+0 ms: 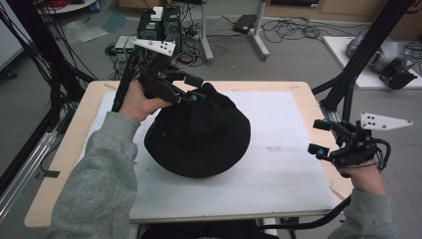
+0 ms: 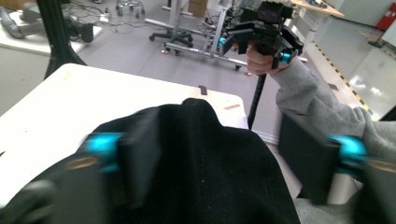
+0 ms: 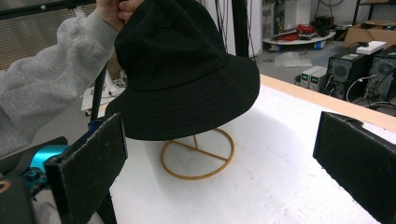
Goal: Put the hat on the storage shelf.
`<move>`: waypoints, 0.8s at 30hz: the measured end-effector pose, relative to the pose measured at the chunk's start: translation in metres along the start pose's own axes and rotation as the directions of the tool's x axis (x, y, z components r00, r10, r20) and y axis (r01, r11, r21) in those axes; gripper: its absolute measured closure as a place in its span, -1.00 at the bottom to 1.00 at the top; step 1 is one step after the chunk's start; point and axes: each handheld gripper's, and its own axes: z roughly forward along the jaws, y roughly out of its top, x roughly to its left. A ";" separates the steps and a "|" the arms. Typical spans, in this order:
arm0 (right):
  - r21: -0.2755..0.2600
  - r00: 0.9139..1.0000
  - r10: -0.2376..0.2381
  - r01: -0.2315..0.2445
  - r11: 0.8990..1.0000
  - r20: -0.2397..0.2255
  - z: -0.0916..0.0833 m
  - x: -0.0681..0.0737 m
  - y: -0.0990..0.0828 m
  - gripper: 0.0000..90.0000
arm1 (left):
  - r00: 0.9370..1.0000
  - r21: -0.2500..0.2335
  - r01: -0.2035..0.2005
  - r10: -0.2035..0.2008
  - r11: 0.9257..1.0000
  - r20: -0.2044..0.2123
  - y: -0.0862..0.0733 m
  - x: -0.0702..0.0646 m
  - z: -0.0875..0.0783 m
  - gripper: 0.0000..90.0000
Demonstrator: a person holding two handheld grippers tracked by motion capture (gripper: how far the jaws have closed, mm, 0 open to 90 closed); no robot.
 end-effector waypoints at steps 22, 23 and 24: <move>-0.008 1.000 0.011 -0.011 1.000 0.001 -0.003 -0.003 -0.001 -0.95 | 0.996 -0.038 -0.033 0.030 0.999 -0.083 -0.008 -0.023 -0.028 -0.81; -0.009 1.000 0.010 -0.010 1.000 0.003 -0.003 -0.003 -0.001 -0.95 | 0.996 -0.046 -0.030 0.026 0.998 -0.087 -0.011 -0.024 -0.031 -0.81; -0.009 1.000 0.010 -0.010 1.000 0.003 -0.003 -0.003 -0.001 -0.95 | 0.996 -0.052 -0.026 0.021 0.998 -0.089 -0.012 -0.025 -0.034 -0.81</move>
